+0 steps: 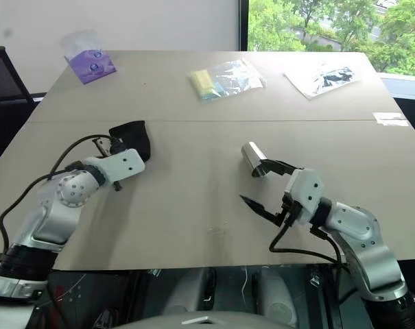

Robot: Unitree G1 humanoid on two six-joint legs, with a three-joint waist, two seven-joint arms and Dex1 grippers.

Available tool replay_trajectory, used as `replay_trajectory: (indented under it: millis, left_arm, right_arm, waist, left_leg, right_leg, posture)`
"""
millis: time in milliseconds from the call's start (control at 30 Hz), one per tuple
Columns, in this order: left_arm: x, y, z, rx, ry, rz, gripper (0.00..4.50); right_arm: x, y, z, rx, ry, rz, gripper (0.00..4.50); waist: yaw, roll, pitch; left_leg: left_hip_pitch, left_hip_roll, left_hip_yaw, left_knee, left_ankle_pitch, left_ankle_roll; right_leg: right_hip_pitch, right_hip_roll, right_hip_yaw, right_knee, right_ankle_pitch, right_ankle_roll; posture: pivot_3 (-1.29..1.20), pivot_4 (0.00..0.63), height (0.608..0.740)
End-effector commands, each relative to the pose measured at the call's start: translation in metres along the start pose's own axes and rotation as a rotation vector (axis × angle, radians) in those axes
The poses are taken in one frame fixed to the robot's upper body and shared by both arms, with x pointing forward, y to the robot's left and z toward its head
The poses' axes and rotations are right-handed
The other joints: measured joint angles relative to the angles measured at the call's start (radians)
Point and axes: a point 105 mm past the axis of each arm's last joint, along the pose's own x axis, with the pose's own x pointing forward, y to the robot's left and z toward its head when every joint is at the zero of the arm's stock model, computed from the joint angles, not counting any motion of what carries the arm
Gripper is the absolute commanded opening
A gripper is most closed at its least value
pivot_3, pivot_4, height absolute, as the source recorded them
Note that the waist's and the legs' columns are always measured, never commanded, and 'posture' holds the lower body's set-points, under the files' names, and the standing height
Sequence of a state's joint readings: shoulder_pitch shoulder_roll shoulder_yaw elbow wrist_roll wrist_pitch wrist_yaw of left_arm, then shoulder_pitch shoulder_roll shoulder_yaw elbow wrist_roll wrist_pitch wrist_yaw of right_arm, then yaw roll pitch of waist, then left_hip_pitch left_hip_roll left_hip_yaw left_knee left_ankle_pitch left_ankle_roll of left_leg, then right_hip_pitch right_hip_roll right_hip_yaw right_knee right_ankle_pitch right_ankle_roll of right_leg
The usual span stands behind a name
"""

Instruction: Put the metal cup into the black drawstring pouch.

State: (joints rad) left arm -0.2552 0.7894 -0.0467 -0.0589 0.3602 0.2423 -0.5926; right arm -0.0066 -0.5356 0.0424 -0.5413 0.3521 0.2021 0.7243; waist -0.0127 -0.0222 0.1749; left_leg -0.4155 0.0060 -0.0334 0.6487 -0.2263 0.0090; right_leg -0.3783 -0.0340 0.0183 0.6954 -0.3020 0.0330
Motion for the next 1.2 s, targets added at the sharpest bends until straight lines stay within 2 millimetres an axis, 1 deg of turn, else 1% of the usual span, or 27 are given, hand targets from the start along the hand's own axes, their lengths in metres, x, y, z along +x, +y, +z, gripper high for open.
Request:
replay_trajectory:
  millis: [33,67,133,200,267,333,400,467,567,667,700,833,967,1067,1200]
  left_arm:
    - [-0.007,-0.001,0.038,-0.251,-0.152,-0.119,0.03]
    - [-0.01,-0.004,0.047,-0.34,-0.179,-0.165,0.03]
    - [-0.014,-0.006,0.063,-0.439,-0.211,-0.226,0.03]
    - [-0.016,-0.005,0.076,-0.533,-0.225,-0.266,0.03]
    - [-0.016,-0.006,0.089,-0.642,-0.221,-0.333,0.03]
    - [-0.014,-0.011,0.096,-0.681,-0.194,-0.382,0.03]
    - [-0.009,-0.017,0.1,-0.737,-0.157,-0.425,0.03]
    - [-0.004,-0.02,0.102,-0.794,-0.122,-0.448,0.03]
    - [0.007,-0.025,0.107,-0.939,-0.067,-0.488,0.03]
    - [0.016,-0.021,0.111,-1.044,-0.074,-0.464,0.03]
    - [0.018,-0.021,0.11,-1.097,-0.059,-0.474,0.03]
    - [0.021,-0.019,0.107,-1.208,-0.038,-0.497,0.03]
    - [0.022,-0.018,0.107,-1.256,-0.031,-0.497,0.03]
    - [0.024,-0.016,0.109,-1.294,-0.039,-0.496,0.03]
    - [0.025,-0.017,0.109,-1.27,-0.037,-0.469,0.03]
  right_arm:
    - [-0.001,-0.011,0.012,-0.035,-0.007,-0.064,4.5]
    - [-0.002,-0.015,0.013,-0.06,0.005,-0.08,4.5]
    - [-0.007,-0.022,0.009,-0.153,0.097,-0.114,4.5]
    - [-0.011,-0.028,0.006,-0.209,0.164,-0.133,4.5]
    - [-0.014,-0.032,0.006,-0.188,0.171,-0.11,4.5]
    - [-0.018,-0.038,0.006,-0.197,0.186,-0.139,4.5]
    - [-0.021,-0.041,-0.002,-0.17,0.238,-0.149,4.5]
    - [-0.021,-0.041,-0.005,-0.165,0.253,-0.144,4.5]
    - [-0.024,-0.041,-0.007,-0.203,0.298,-0.137,4.5]
    - [-0.026,-0.043,-0.007,-0.248,0.324,-0.135,4.5]
    - [-0.027,-0.044,-0.008,-0.261,0.335,-0.141,4.5]
    - [-0.031,-0.054,-0.015,-0.325,0.38,-0.181,4.5]
    - [-0.031,-0.063,-0.026,-0.366,0.421,-0.214,4.5]
    - [-0.029,-0.065,-0.032,-0.38,0.428,-0.21,4.5]
    - [-0.023,-0.075,-0.04,-0.373,0.43,-0.245,4.5]
  waist:
    - [0.0,0.0,0.0]
    - [0.001,0.0,0.0]
    - [0.003,0.0,0.0]
    - [0.002,0.0,0.0]
    - [0.001,0.0,0.0]
    - [-0.003,0.0,0.0]
    - [-0.004,0.0,0.0]
    - [-0.004,0.0,0.0]
    - [0.002,0.0,0.0]
    - [0.003,-0.001,0.0]
    - [0.001,-0.001,0.0]
    - [-0.004,-0.001,0.0]
    - [0.0,-0.001,0.0]
    - [0.002,-0.001,0.0]
    - [-0.001,-0.001,0.0]
  left_leg:
    - [0.0,0.0,0.0,0.0,0.0,0.0]
    - [-0.001,0.0,0.0,0.0,0.0,0.0]
    - [-0.001,0.0,-0.001,0.001,0.0,0.0]
    - [-0.001,0.0,-0.001,0.002,0.0,0.0]
    - [-0.001,-0.001,-0.001,0.002,0.0,0.0]
    - [0.0,-0.001,-0.001,0.002,0.0,0.0]
    - [0.0,0.0,-0.001,0.002,0.0,0.0]
    - [0.0,0.0,-0.001,0.002,0.0,0.0]
    - [0.0,0.0,-0.001,0.003,0.0,0.0]
    - [-0.001,-0.001,-0.001,0.004,0.0,0.0]
    - [-0.001,-0.001,-0.001,0.004,0.0,0.0]
    - [0.0,0.0,-0.001,0.003,0.0,0.0]
    - [0.0,-0.001,-0.001,0.003,0.001,-0.001]
    - [-0.001,-0.001,-0.001,0.004,0.003,-0.005]
    - [-0.001,-0.001,-0.001,0.003,0.003,-0.005]
  right_leg:
    - [0.0,0.0,0.0,0.0,0.0,0.0]
    - [0.0,0.0,0.0,0.0,0.0,0.0]
    - [0.0,0.0,-0.001,0.0,0.0,0.0]
    - [0.0,0.001,-0.001,0.0,0.0,0.0]
    - [0.001,0.003,-0.001,0.0,0.0,0.0]
    - [0.001,0.004,-0.001,0.001,0.0,0.0]
    - [0.001,0.005,0.0,0.001,0.0,0.0]
    - [0.001,0.005,0.0,0.001,0.0,0.0]
    - [0.001,0.005,0.0,0.001,0.0,0.0]
    - [0.002,0.004,-0.001,0.0,0.0,0.001]
    - [0.002,0.004,0.0,0.0,0.0,0.001]
    - [0.001,0.004,0.0,0.001,0.0,0.0]
    - [0.001,0.003,0.0,0.001,0.0,0.001]
    - [0.001,0.002,0.0,0.0,0.0,0.001]
    - [0.001,0.002,0.001,0.001,0.0,0.001]
  posture:
    - [0.0,0.15,0.74]
    - [0.0,0.15,0.74]
    - [0.0,0.15,0.74]
    - [0.0,0.15,0.74]
    - [0.0,0.15,0.74]
    - [0.0,0.15,0.74]
    - [0.0,0.15,0.74]
    - [0.0,0.15,0.74]
    - [0.0,0.15,0.74]
    - [0.0,0.15,0.74]
    - [0.0,0.15,0.74]
    - [0.0,0.15,0.74]
    - [0.0,0.15,0.74]
    - [0.0,0.15,0.74]
    - [0.0,0.15,0.74]
